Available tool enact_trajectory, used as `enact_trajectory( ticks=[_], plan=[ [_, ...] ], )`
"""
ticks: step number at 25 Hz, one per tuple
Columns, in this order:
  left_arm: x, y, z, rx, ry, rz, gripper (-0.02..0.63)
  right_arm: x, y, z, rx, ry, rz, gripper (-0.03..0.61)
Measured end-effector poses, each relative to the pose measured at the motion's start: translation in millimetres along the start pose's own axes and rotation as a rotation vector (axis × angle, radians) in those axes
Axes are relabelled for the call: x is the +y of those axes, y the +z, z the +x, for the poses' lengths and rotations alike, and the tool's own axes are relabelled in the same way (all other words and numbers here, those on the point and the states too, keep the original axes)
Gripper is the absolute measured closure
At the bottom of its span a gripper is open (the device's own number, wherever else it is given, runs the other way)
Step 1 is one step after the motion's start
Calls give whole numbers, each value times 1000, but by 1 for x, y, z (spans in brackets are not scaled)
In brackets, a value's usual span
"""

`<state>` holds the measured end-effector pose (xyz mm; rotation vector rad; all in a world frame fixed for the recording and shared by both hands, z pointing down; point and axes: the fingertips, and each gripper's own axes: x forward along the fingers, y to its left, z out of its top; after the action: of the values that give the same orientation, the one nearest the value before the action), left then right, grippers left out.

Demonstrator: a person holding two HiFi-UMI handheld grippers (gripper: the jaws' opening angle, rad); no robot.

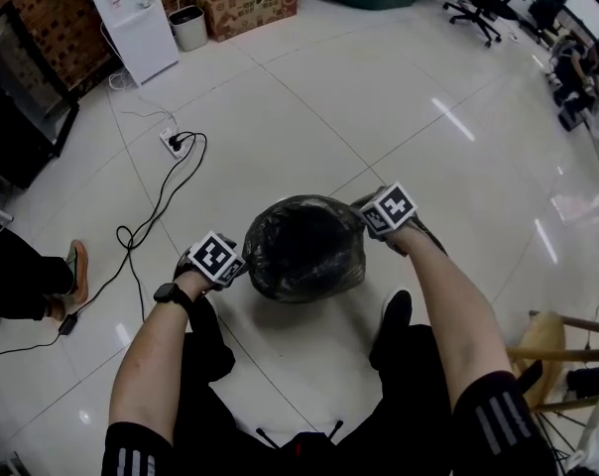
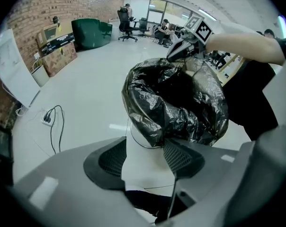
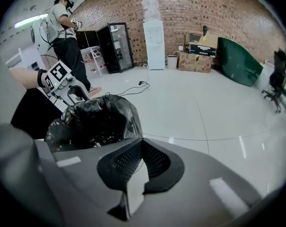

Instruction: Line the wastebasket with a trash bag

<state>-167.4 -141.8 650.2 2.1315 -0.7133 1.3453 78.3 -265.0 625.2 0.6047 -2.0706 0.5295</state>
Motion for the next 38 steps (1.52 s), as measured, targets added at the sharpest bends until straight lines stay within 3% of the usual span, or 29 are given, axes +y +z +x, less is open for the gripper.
enact_trajectory(
  ticks=[9,13,17,20,22,23,28,30,32,38],
  plan=[
    [-8,-17,25,73,-25,-16,373,10,-59,53,110,61,7,574],
    [1,-23,34,88,23,-27,373,16,-63,60,99,80,63,574],
    [-8,-48,43,179,-12,-111,373,13,-66,72,71,91,119,572],
    [-6,-32,48,110,1,-71,373,10,-69,70,62,83,154,555],
    [-4,-22,48,67,12,-39,373,10,-68,64,52,98,192,498],
    [-4,-22,47,68,13,-35,373,8,-67,58,41,100,211,465],
    [-9,-26,48,79,3,-26,373,-26,-71,13,-73,38,314,434],
    [-10,-26,46,86,6,-21,373,-21,-70,-6,-111,76,352,432],
    [-11,-26,45,89,3,-15,373,4,-68,-18,-124,170,360,423],
    [-19,-29,47,95,-9,2,373,93,-105,-13,19,401,318,380]
  ],
)
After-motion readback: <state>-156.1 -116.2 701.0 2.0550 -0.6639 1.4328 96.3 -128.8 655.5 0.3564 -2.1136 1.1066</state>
